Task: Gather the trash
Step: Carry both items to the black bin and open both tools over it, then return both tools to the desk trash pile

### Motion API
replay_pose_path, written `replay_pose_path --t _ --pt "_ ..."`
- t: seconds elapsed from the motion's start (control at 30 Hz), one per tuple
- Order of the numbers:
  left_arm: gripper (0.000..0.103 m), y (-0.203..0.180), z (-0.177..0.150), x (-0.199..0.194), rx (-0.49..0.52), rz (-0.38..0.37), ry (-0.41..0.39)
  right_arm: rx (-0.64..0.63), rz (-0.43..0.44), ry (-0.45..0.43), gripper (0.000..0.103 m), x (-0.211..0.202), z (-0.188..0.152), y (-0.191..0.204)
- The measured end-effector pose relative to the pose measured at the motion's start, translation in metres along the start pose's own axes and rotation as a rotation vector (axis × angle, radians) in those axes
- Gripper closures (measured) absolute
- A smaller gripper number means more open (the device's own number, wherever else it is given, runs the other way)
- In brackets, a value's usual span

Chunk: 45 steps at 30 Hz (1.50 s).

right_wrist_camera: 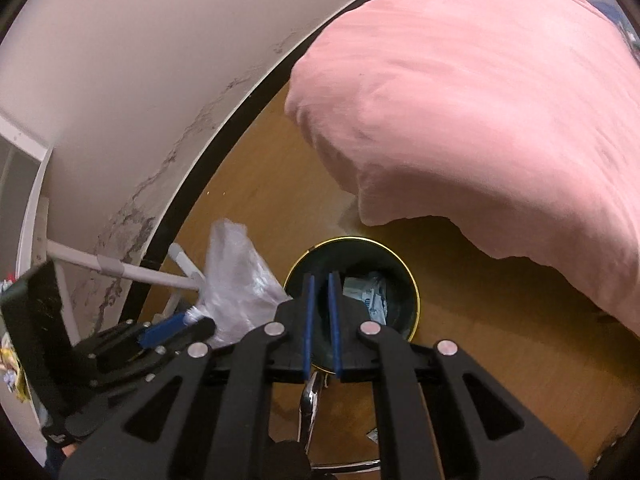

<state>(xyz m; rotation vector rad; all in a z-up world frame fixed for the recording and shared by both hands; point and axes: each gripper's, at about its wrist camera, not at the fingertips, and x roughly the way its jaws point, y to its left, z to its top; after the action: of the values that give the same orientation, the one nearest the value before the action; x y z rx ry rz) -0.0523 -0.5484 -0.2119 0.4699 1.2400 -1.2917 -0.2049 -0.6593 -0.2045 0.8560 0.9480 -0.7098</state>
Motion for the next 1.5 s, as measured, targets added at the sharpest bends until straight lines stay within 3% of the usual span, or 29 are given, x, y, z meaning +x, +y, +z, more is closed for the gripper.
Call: replay_pose_path --t 0.03,0.07,0.3,0.37,0.4,0.43,0.53,0.87,1.0,1.03,1.1,1.17,1.27,1.37,1.5 --pt "0.051 -0.002 -0.001 0.003 0.004 0.005 0.005 0.002 -0.003 -0.003 0.095 0.000 0.000 -0.002" --pt "0.043 -0.004 -0.001 0.004 0.007 0.010 0.001 0.009 -0.018 -0.004 0.095 0.001 0.000 -0.005" --pt "0.033 -0.003 0.004 0.003 -0.003 0.023 -0.011 0.047 -0.015 -0.004 0.090 0.002 0.004 -0.016" --pt "0.029 -0.004 0.006 -0.005 -0.005 0.016 -0.025 0.048 -0.019 -0.018 0.061 -0.002 0.004 -0.015" --pt "0.028 -0.004 0.007 -0.010 -0.005 0.020 -0.033 0.045 -0.018 -0.035 0.038 -0.005 0.004 -0.014" --pt "0.027 -0.004 0.007 -0.017 -0.006 0.029 -0.043 0.040 -0.016 -0.051 0.034 -0.008 0.004 -0.012" --pt "0.022 -0.005 0.009 -0.038 -0.004 0.043 -0.074 0.010 -0.030 -0.098 0.033 -0.019 0.006 -0.005" --pt "0.015 -0.005 -0.002 -0.107 -0.010 0.086 -0.145 -0.056 -0.040 -0.122 0.028 -0.026 0.005 0.010" --pt "0.013 -0.002 -0.014 -0.150 -0.037 0.063 -0.178 -0.098 -0.051 -0.144 0.027 -0.036 0.004 0.025" --pt "0.012 0.002 -0.019 -0.164 -0.059 0.093 -0.181 -0.110 -0.049 -0.152 0.026 -0.040 0.004 0.030" --pt "0.012 0.007 -0.027 -0.197 -0.109 0.138 -0.199 -0.151 -0.050 -0.181 0.025 -0.052 0.004 0.048" --pt "0.010 0.012 -0.038 -0.232 -0.133 0.089 -0.256 -0.192 -0.039 -0.210 0.024 -0.065 0.003 0.071" --pt "0.009 0.023 -0.064 -0.284 -0.123 0.114 -0.343 -0.282 0.037 -0.229 0.023 -0.085 -0.005 0.118" --pt "0.009 0.051 -0.099 -0.329 -0.149 0.263 -0.415 -0.432 0.151 -0.215 0.023 -0.097 -0.018 0.192" --pt "0.009 0.120 -0.161 -0.382 -0.295 0.434 -0.460 -0.631 0.310 -0.154 0.023 -0.099 -0.044 0.294"
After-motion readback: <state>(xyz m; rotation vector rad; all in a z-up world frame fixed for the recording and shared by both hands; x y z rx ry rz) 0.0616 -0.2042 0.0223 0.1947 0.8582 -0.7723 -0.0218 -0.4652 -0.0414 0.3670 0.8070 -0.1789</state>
